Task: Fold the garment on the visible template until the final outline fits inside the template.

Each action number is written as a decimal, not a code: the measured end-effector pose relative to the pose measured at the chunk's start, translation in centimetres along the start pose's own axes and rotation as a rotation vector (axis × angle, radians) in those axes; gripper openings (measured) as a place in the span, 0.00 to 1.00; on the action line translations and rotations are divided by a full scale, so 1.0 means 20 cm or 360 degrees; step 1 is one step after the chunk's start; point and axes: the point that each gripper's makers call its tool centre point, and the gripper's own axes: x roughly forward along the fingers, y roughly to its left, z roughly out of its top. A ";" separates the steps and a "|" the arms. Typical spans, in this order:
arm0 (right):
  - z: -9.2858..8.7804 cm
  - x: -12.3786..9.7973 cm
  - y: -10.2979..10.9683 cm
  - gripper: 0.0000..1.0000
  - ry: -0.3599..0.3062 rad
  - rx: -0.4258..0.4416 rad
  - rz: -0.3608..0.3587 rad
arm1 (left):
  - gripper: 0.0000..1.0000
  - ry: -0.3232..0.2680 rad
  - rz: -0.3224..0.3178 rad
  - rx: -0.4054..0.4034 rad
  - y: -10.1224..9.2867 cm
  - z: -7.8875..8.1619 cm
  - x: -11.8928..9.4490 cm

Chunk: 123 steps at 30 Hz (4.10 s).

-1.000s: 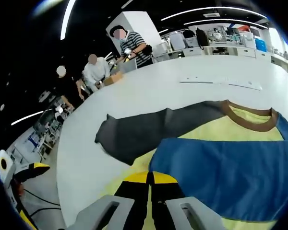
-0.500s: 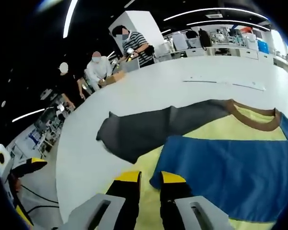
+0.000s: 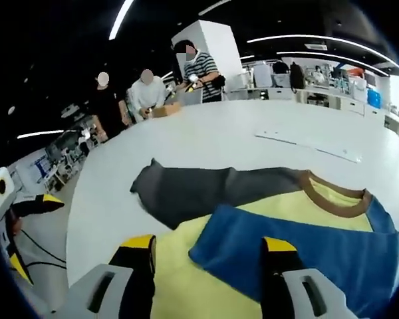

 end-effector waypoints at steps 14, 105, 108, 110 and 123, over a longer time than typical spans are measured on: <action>-0.01 -0.22 -0.18 0.73 -0.0037 -0.0013 -0.0084 | 0.99 0.0002 -0.0008 -0.0007 0.02 0.04 0.05; -0.52 -0.82 -0.88 0.03 0.0167 -0.0238 -0.0644 | 0.13 0.0086 0.0017 -0.0009 0.16 0.13 0.94; -0.53 -0.81 -0.89 0.01 0.0176 -0.0197 -0.0652 | 0.12 0.0096 0.0019 -0.0038 0.16 0.13 0.95; -0.54 -0.81 -0.89 0.00 0.0185 -0.0184 -0.0661 | 0.08 0.0101 0.0015 -0.0041 0.16 0.13 0.94; -0.56 -0.83 -0.91 0.00 0.0243 -0.0257 -0.0777 | 0.00 0.0107 0.0048 -0.0100 0.15 0.12 0.95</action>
